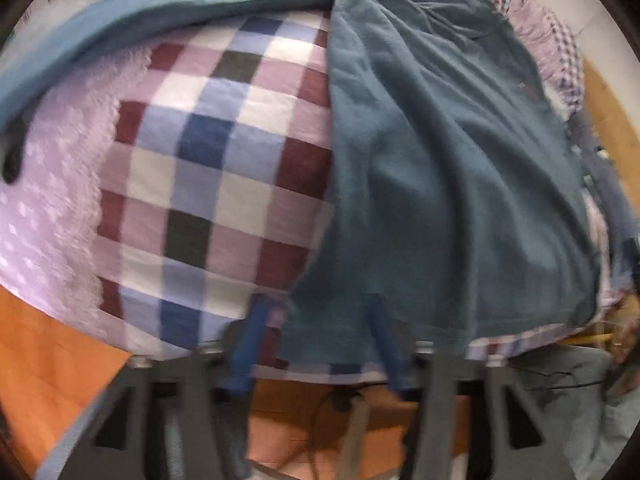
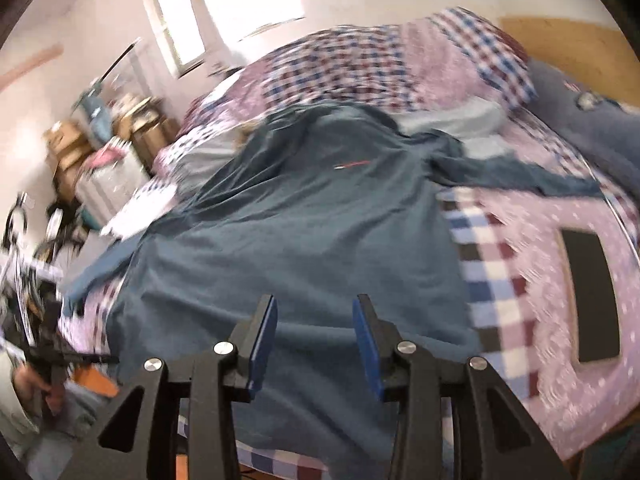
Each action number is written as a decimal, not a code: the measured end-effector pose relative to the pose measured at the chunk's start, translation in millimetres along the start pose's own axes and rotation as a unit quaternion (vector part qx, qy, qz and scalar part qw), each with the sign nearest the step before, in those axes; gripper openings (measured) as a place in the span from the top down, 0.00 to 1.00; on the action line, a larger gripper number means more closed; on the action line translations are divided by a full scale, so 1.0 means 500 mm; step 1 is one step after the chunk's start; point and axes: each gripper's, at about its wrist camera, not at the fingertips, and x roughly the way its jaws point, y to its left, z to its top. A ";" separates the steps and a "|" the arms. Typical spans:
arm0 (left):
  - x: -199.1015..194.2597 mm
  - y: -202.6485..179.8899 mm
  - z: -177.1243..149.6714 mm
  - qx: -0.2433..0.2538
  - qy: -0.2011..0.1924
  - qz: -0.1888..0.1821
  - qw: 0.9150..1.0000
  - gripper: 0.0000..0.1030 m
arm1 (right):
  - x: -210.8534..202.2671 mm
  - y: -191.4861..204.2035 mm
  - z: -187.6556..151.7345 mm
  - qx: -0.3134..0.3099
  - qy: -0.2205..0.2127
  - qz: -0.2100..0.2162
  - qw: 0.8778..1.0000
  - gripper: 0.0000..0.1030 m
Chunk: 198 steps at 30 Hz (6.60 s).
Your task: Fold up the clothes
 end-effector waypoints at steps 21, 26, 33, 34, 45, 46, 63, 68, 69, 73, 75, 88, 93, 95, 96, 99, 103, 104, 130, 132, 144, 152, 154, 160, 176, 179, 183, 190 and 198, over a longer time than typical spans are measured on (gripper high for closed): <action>-0.062 0.072 -0.004 -0.097 -0.021 -0.320 0.942 0.91 | 0.125 0.594 -0.235 -0.391 0.001 0.117 0.913 0.59; -0.061 0.073 0.006 -0.097 -0.017 -0.351 0.931 0.91 | 0.161 0.645 -0.274 -0.437 -0.015 0.099 0.894 0.59; -0.058 0.065 0.028 -0.102 -0.021 -0.374 0.921 0.91 | 0.219 0.674 -0.302 -0.455 -0.022 0.052 0.889 0.63; -0.057 0.072 0.027 -0.105 -0.022 -0.360 0.927 0.90 | 0.227 0.678 -0.306 -0.457 -0.023 0.046 0.888 0.63; -0.054 0.112 -0.004 -0.086 -0.015 -0.161 0.983 0.76 | 0.257 0.649 -0.303 -0.440 0.016 0.075 0.895 0.61; -0.049 0.115 -0.005 -0.086 -0.008 -0.158 0.984 0.76 | 0.257 0.645 -0.288 -0.424 0.015 0.076 0.902 0.60; -0.016 0.090 0.003 -0.113 0.015 -0.136 0.984 0.48 | 0.264 0.543 -0.195 -0.243 0.041 0.080 0.966 0.50; -0.021 0.071 -0.005 -0.088 0.010 -0.105 0.991 0.48 | 0.259 0.531 -0.179 -0.224 0.038 0.075 0.971 0.50; -0.020 0.069 -0.005 -0.086 0.010 -0.103 0.991 0.48 | 0.258 0.529 -0.176 -0.221 0.038 0.075 0.972 0.50; -0.017 0.056 -0.003 -0.088 0.006 -0.099 0.991 0.47 | 0.261 0.523 -0.169 -0.214 0.052 0.080 0.972 0.50; -0.014 0.055 -0.002 -0.090 0.005 -0.103 0.991 0.45 | 0.264 0.523 -0.171 -0.215 0.062 0.087 0.971 0.49; -0.017 0.069 -0.037 -0.111 0.020 -0.188 0.976 0.67 | 0.243 0.583 -0.215 -0.302 0.056 0.125 0.943 0.49; -0.037 0.075 -0.030 -0.123 -0.003 -0.246 0.961 0.78 | 0.236 0.603 -0.240 -0.336 0.067 0.151 0.927 0.49; -0.048 0.081 -0.024 -0.128 -0.019 -0.274 0.953 0.78 | 0.229 0.611 -0.249 -0.356 0.054 0.149 0.921 0.49; -0.051 0.082 -0.022 -0.130 -0.022 -0.282 0.950 0.78 | 0.225 0.615 -0.254 -0.366 0.048 0.148 0.917 0.49; -0.058 0.083 -0.017 -0.136 -0.032 -0.308 0.941 0.78 | 0.216 0.630 -0.269 -0.398 0.030 0.140 0.906 0.49; -0.044 0.073 -0.014 -0.138 -0.024 -0.302 0.943 0.78 | 0.228 0.644 -0.290 -0.428 0.024 0.116 0.896 0.49; -0.040 0.069 -0.014 -0.139 -0.021 -0.300 0.944 0.78 | 0.233 0.646 -0.295 -0.436 0.023 0.107 0.893 0.49; -0.043 0.091 -0.009 -0.160 -0.031 -0.330 0.930 0.78 | 0.294 0.664 -0.316 -0.502 -0.038 0.040 0.863 0.87; -0.044 0.103 -0.013 -0.169 -0.033 -0.325 0.930 0.78 | 0.287 0.659 -0.295 -0.480 -0.040 0.051 0.875 0.87; -0.042 0.088 -0.006 -0.163 -0.034 -0.332 0.928 0.72 | 0.265 0.652 -0.268 -0.426 -0.003 0.125 0.896 0.96; -0.028 0.076 -0.002 -0.150 -0.020 -0.319 0.936 0.67 | 0.259 0.662 -0.281 -0.439 -0.003 0.135 0.888 0.96; -0.018 0.070 0.000 -0.142 -0.008 -0.307 0.941 0.67 | 0.256 0.665 -0.286 -0.443 -0.002 0.141 0.885 0.96; -0.013 0.064 -0.003 -0.132 0.000 -0.301 0.945 0.85 | 0.247 0.672 -0.305 -0.459 0.002 0.150 0.876 0.93; -0.142 0.073 -0.029 -0.115 -0.095 -0.370 0.917 0.98 | 0.152 0.646 -0.315 -0.509 -0.085 0.041 0.856 0.42; -0.171 0.072 -0.041 -0.112 -0.113 -0.393 0.906 0.98 | 0.154 0.633 -0.318 -0.518 -0.097 -0.001 0.850 0.41; -0.205 0.095 -0.050 -0.120 -0.149 -0.418 0.888 0.98 | 0.164 0.591 -0.315 -0.511 -0.089 -0.053 0.853 0.41; -0.251 0.117 -0.032 -0.143 -0.205 -0.427 0.869 0.98 | 0.166 0.493 -0.307 -0.487 -0.067 -0.146 0.858 0.41; -0.288 0.116 0.005 -0.144 -0.235 -0.433 0.858 0.98 | 0.135 0.334 -0.335 -0.476 -0.021 -0.255 0.841 0.41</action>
